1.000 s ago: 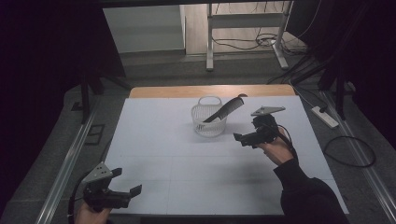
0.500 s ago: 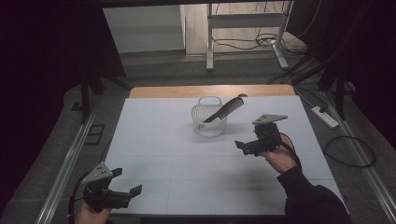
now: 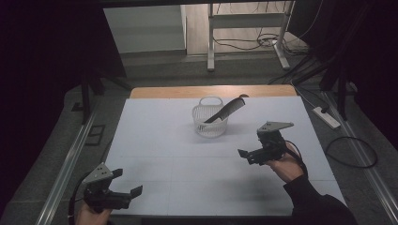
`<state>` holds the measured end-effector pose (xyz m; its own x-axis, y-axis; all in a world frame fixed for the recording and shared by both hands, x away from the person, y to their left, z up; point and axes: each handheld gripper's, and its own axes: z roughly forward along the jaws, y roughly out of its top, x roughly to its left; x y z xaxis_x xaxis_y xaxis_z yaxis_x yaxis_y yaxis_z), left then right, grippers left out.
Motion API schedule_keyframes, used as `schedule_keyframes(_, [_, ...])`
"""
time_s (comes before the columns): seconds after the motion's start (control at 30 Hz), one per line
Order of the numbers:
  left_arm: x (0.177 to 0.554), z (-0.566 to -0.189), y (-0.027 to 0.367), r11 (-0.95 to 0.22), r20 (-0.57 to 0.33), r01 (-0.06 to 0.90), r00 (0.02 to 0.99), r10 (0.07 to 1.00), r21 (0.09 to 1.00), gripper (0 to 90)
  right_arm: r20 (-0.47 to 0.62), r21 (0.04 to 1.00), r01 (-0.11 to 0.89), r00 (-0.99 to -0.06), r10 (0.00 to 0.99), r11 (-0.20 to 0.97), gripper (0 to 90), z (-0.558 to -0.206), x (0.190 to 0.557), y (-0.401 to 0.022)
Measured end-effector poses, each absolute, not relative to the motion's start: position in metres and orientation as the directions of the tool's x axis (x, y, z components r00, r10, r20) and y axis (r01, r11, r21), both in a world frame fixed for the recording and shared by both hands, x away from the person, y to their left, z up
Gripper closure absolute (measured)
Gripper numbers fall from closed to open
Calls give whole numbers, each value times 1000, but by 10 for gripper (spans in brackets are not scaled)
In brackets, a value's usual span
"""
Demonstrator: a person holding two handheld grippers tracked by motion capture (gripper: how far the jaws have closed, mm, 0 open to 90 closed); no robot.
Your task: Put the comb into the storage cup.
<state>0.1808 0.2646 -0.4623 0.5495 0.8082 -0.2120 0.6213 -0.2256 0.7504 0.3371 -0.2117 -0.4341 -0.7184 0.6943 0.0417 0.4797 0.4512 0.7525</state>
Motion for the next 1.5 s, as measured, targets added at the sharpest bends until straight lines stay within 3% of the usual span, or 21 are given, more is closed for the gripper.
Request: schedule_keyframes(1.5, [181,-462,265,-220,-215,624,544,811,750,0,50,750,508,-682,729,424,0,-432,277,-263])
